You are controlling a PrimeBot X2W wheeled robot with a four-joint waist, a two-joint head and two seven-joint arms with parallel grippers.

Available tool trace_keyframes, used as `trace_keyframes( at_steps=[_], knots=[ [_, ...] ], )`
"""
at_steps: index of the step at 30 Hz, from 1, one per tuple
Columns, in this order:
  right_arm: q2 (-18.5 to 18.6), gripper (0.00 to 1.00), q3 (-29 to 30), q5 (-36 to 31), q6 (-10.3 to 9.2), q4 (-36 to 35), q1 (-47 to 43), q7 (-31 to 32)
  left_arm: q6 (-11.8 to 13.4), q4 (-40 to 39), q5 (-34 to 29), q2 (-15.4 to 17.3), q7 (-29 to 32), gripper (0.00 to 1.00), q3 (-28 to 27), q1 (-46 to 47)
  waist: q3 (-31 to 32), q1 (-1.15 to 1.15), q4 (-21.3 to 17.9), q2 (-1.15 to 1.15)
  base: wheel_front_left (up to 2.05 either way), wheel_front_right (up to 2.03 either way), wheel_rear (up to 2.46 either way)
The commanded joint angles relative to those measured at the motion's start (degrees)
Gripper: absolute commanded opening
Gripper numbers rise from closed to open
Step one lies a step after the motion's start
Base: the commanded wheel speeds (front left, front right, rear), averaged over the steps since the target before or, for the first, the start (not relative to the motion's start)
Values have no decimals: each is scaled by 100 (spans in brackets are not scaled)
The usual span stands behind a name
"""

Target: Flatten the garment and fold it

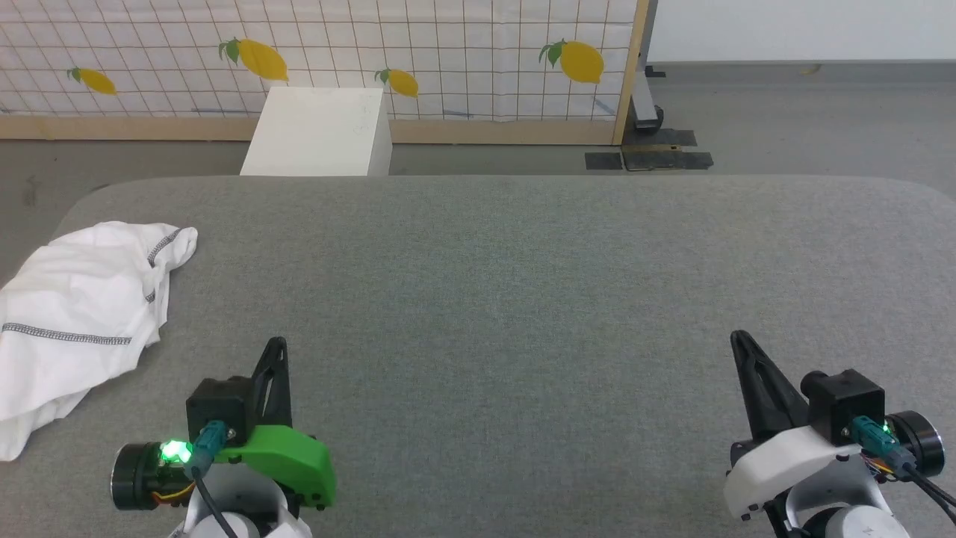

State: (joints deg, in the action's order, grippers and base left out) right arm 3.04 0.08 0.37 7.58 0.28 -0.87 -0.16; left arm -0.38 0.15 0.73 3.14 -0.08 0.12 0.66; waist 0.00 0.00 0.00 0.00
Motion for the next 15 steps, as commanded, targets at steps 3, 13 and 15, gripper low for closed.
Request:
trace_keyframes(
  at_steps=[3, 13, 15],
  knots=[
    [-16, 0, -8, -37, -9, -28, 87, 16, 38, -15, -73, -26, 8, 0, -12, -66, 0, 0, 0, 0, 0, 0, 0],
    [-16, 0, -8, -37, -9, -28, 87, 16, 38, -15, -73, -26, 8, 0, -12, -66, 0, 0, 0, 0, 0, 0, 0],
    [0, 100, 0, 0, 0, 0, 0, 0, 0, 0, 0, 0, 0, 100, 0, 0, 0, 0, 0, 0, 0, 0, 0]
  ],
)
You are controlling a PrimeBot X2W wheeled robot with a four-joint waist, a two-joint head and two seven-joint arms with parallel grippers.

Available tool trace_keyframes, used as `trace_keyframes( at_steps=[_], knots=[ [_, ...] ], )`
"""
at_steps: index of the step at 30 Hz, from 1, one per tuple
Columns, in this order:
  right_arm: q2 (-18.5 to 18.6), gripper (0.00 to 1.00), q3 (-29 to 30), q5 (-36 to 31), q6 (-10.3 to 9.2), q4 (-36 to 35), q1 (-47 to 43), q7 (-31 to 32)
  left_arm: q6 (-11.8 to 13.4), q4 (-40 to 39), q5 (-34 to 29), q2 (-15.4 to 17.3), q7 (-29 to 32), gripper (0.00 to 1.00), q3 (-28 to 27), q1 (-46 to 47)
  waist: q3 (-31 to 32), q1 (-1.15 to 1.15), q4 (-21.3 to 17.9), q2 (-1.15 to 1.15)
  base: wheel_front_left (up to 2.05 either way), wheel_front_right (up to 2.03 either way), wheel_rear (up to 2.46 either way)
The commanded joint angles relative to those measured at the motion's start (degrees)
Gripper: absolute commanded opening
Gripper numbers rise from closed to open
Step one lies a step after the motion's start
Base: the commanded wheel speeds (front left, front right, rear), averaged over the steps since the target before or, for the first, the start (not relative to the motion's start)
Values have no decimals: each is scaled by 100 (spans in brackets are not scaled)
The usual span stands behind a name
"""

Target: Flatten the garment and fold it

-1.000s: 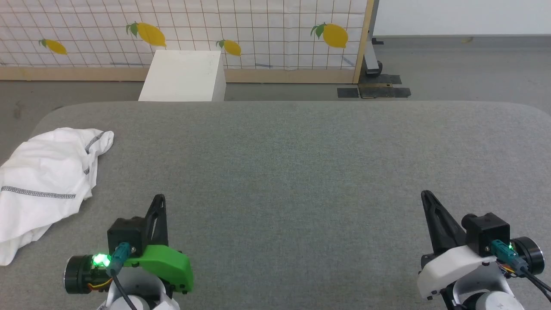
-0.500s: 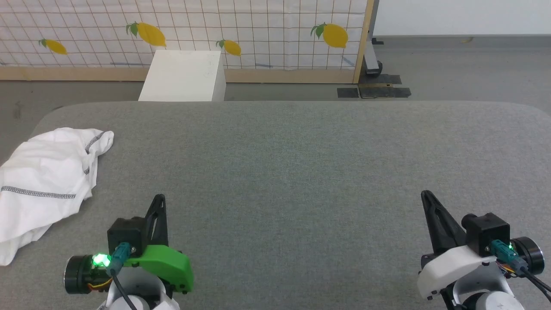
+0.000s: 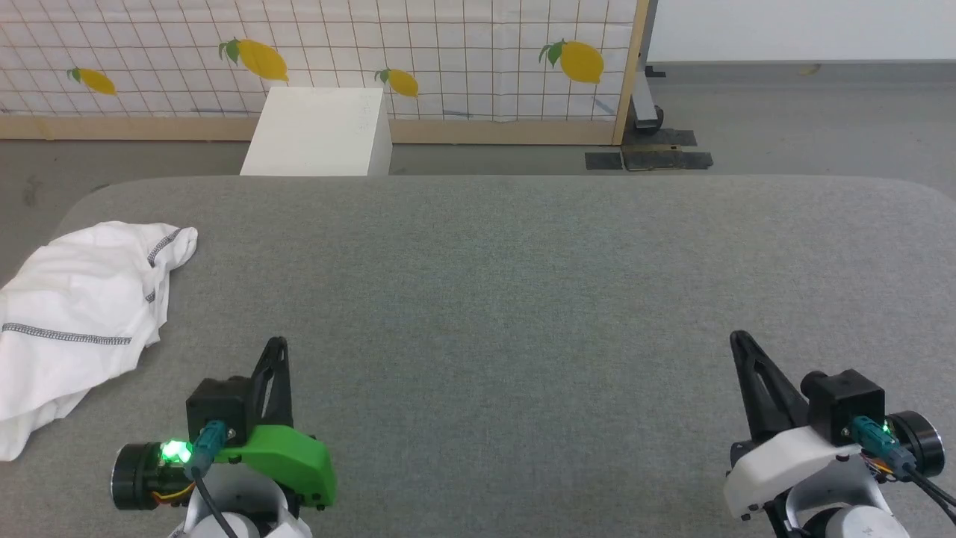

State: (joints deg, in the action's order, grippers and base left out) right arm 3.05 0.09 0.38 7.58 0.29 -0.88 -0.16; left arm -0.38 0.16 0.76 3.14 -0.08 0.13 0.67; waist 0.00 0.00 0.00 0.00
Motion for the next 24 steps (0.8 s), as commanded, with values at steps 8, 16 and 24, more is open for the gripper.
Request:
trace_keyframes(
  at_steps=[8, 16, 24],
  knots=[
    [2, 100, -3, 20, 1, 14, 3, -26, 31, 45, 60, 0, -45, 100, 70, 22, 0, 0, -1, 0, 0, 0, 0],
    [0, 100, -5, 67, 0, 45, 13, -81, 95, 153, 137, -2, -141, 100, 175, 73, 2, 0, -1, 0, 0, 0, 0],
    [-1, 100, -9, 107, 0, 73, 10, -136, 162, 252, 228, -3, -237, 100, 271, 109, 12, 0, 4, 0, 0, 0, 0]
  ],
)
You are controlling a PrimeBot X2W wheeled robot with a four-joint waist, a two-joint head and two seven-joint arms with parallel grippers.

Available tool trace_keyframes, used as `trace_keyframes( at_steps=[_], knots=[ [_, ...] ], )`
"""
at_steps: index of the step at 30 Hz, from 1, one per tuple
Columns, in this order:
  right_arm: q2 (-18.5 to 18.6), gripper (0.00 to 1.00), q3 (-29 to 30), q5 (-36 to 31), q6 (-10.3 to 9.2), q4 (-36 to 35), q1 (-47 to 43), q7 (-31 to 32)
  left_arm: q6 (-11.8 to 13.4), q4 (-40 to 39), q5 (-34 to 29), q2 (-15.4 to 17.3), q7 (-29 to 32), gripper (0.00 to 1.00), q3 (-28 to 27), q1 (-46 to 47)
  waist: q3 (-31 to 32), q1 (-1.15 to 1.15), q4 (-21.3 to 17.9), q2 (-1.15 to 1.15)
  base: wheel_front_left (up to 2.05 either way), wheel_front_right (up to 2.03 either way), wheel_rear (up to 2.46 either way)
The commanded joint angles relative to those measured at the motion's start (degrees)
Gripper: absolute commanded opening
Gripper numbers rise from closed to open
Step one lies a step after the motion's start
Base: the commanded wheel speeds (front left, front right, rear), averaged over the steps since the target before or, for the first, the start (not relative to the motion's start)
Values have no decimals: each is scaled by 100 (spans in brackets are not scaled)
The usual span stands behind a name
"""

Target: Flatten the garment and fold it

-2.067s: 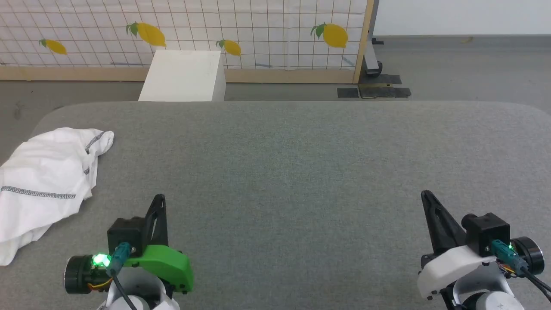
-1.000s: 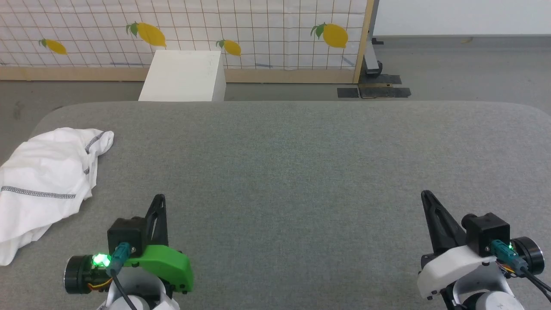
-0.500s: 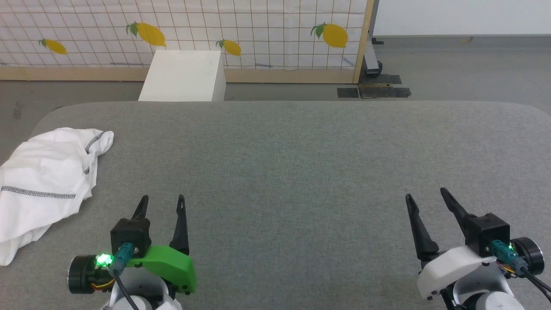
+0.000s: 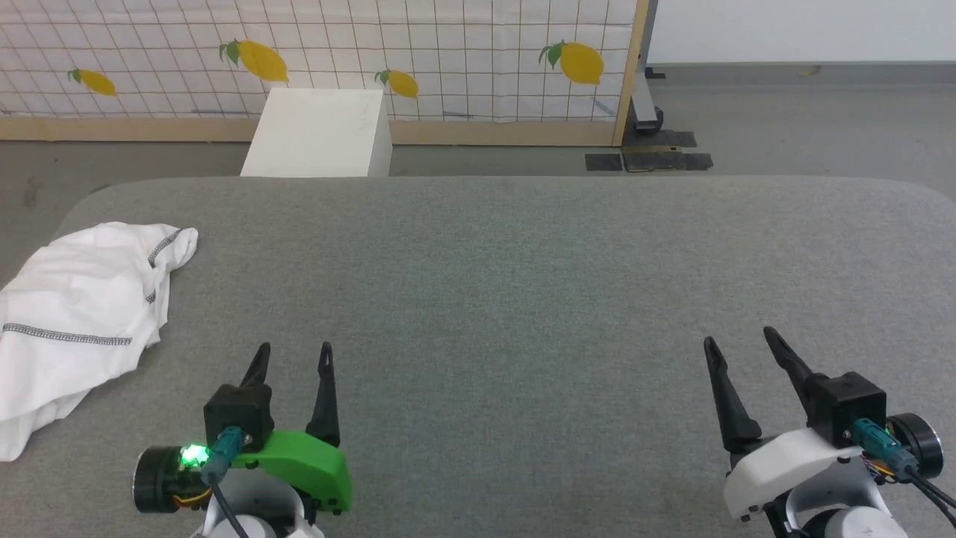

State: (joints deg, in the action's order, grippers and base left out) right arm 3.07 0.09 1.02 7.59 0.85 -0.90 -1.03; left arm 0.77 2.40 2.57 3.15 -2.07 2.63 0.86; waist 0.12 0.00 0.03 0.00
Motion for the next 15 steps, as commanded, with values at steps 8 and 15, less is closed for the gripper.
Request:
trace_keyframes(
  at_steps=[8, 15],
  knots=[
    [-4, 100, -41, 80, -2, 44, 20, -83, 119, 92, 135, 10, -136, 100, 77, 83, 29, 0, -32, 0, 0, 0, 0],
    [-5, 100, -58, 112, -3, 57, 6, -117, 170, 133, 200, 21, -216, 100, 122, 67, 46, 0, -46, 0, 0, 0, 0]
  ],
)
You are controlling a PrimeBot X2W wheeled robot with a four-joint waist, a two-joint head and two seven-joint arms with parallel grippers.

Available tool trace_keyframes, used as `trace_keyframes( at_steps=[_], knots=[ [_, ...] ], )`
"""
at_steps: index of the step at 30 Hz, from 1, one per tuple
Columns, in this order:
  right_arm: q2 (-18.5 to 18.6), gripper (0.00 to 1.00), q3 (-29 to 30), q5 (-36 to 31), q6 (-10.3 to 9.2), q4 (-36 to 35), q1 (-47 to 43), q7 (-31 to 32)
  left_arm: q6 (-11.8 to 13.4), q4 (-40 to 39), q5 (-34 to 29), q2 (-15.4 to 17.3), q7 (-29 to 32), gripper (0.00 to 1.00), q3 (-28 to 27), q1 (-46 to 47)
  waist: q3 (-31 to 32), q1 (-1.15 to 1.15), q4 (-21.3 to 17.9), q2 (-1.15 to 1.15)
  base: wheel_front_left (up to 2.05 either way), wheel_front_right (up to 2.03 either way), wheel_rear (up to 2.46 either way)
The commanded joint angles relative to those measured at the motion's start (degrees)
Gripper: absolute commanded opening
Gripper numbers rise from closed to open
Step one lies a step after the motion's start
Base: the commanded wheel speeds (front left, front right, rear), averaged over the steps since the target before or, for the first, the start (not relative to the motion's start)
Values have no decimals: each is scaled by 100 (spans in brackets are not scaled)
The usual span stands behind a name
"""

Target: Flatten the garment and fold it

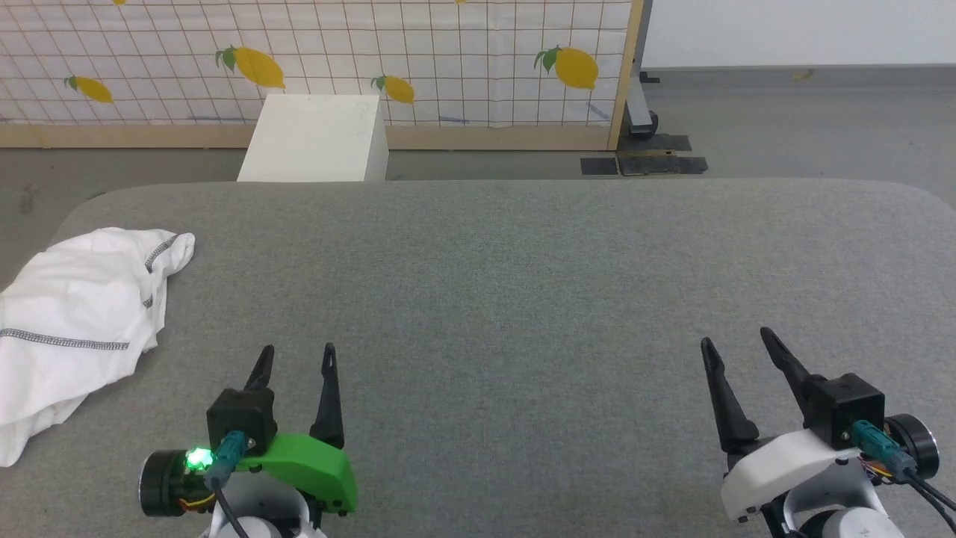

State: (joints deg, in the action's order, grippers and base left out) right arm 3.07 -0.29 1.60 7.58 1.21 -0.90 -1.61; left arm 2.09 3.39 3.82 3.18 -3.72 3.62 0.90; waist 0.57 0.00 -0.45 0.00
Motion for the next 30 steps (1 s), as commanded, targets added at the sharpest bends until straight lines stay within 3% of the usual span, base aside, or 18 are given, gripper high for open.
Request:
trace_keyframes(
  at_steps=[1, 12, 30],
  knots=[
    [-6, 100, -19, 61, -2, 24, 1, -65, 44, 38, 84, 20, -65, 100, 30, 65, 4, 0, 7, 0, 0, 0, 0],
    [-7, 100, 68, 134, -3, 43, -26, -179, 83, 124, 161, 58, -193, 100, 129, 121, 17, 0, 354, 0, 0, 0, 0],
    [-10, 100, 186, 168, -4, 112, 28, -463, 169, 240, 356, 111, -404, 100, 248, 248, -39, 0, 1681, 0, 0, 0, 0]
  ],
)
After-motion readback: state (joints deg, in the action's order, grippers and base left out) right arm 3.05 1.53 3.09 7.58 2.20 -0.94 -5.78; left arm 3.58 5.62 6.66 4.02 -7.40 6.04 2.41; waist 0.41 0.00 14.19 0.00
